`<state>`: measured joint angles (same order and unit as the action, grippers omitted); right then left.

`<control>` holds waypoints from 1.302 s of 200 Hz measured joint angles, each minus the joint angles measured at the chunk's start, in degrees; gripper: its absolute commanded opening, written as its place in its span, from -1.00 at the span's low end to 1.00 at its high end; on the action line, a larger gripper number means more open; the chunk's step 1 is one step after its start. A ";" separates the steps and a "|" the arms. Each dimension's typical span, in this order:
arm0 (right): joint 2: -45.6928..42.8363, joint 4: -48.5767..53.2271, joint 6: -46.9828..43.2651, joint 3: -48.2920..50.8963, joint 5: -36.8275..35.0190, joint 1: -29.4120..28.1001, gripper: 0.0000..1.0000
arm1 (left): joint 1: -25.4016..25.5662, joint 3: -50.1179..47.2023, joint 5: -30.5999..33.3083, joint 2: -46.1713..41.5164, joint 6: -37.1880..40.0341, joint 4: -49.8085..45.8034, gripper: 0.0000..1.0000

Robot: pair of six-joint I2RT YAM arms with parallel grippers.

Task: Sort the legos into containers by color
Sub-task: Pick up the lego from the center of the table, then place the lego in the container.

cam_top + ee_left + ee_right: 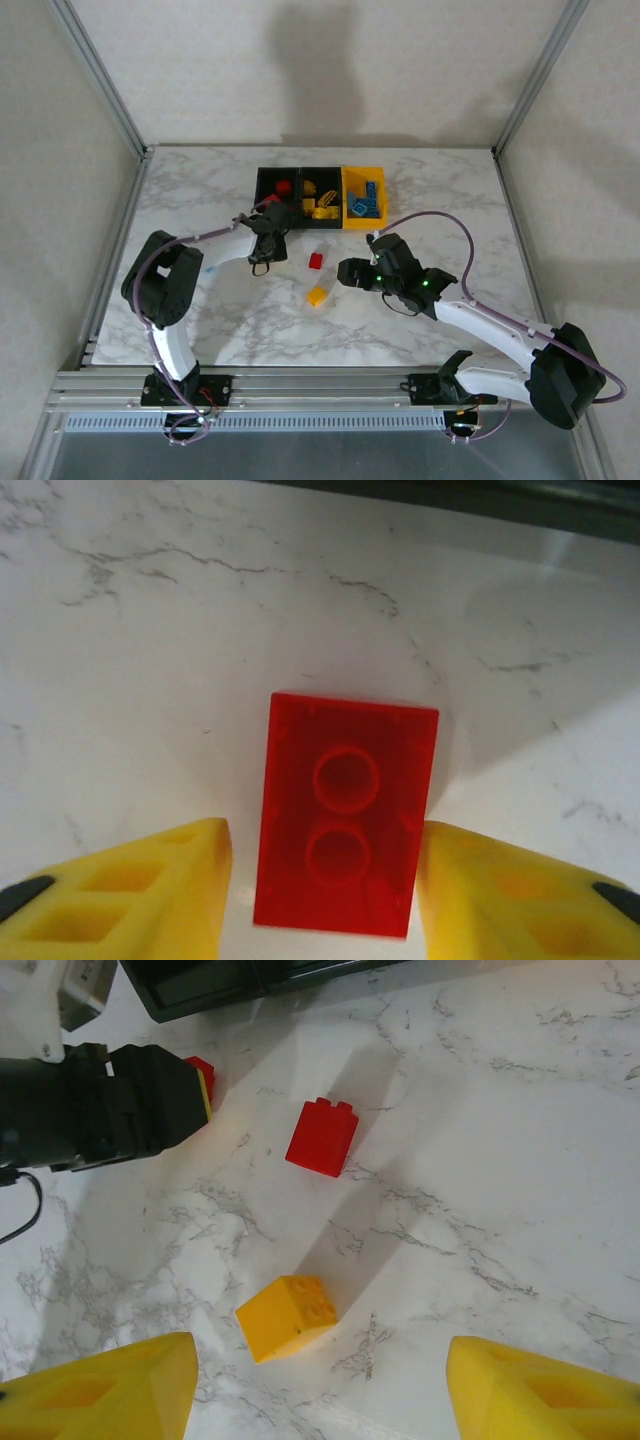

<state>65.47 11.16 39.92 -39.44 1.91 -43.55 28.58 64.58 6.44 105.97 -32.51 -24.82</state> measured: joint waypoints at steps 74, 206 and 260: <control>-0.04 0.02 0.20 0.00 -0.42 0.00 0.33 | 0.11 2.14 0.20 -1.97 1.07 -2.67 -0.63; -0.55 0.50 0.39 0.00 -1.16 0.00 0.32 | -3.74 39.65 0.79 16.02 6.84 -11.78 -0.43; -1.09 0.83 0.44 0.00 -2.03 0.00 0.32 | -5.07 44.50 0.17 20.09 7.63 -14.80 0.13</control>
<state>64.38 11.99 40.36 -39.44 -0.12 -43.55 23.51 109.08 6.61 126.06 -24.88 -39.62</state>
